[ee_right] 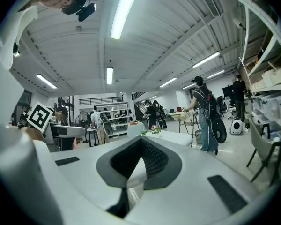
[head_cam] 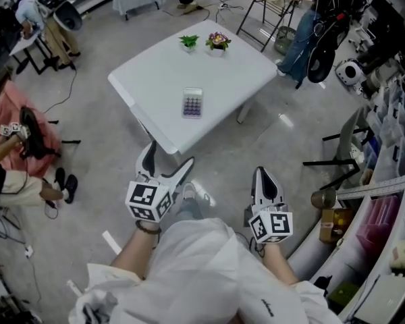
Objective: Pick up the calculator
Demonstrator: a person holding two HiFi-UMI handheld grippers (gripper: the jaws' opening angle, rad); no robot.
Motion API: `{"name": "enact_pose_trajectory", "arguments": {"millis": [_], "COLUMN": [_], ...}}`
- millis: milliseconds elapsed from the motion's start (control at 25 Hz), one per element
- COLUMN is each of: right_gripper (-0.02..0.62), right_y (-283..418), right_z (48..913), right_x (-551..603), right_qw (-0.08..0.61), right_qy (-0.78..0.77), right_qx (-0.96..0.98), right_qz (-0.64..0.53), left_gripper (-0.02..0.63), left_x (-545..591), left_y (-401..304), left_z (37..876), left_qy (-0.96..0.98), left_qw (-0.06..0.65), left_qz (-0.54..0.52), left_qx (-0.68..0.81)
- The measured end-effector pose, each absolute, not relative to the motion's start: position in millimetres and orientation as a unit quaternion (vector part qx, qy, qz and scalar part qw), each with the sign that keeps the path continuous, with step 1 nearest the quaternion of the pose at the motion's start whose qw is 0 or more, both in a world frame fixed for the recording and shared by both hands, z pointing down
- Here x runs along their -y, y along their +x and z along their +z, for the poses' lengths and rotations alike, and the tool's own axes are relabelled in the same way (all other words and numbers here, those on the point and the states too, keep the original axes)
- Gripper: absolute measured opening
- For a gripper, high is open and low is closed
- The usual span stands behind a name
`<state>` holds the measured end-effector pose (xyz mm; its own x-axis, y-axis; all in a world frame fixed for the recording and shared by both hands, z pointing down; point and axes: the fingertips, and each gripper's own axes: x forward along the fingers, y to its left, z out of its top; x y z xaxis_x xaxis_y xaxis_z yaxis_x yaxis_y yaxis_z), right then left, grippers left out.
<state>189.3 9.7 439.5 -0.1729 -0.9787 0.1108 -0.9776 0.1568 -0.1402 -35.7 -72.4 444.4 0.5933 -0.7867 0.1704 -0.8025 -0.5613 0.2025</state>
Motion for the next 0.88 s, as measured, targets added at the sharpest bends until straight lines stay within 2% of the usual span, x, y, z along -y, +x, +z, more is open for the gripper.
{"name": "enact_pose_trajectory", "arguments": {"millis": [480, 880], "right_gripper": [0.018, 0.018], "right_y": [168.5, 147.2], "right_z": [441.2, 457.8], "right_x": [116.5, 182.3], "right_qw": [-0.016, -0.024], "right_qy": [-0.642, -0.636], "right_qx": [-0.761, -0.762], "right_qz": [-0.093, -0.119], "left_gripper": [0.479, 0.477], "left_x": [191.7, 240.5], "left_y": [-27.8, -22.2], "left_z": [479.8, 513.5], "left_qy": [0.876, 0.878], "left_qw": [0.157, 0.192], "left_qz": [0.090, 0.120], "left_qx": [0.447, 0.423]}}
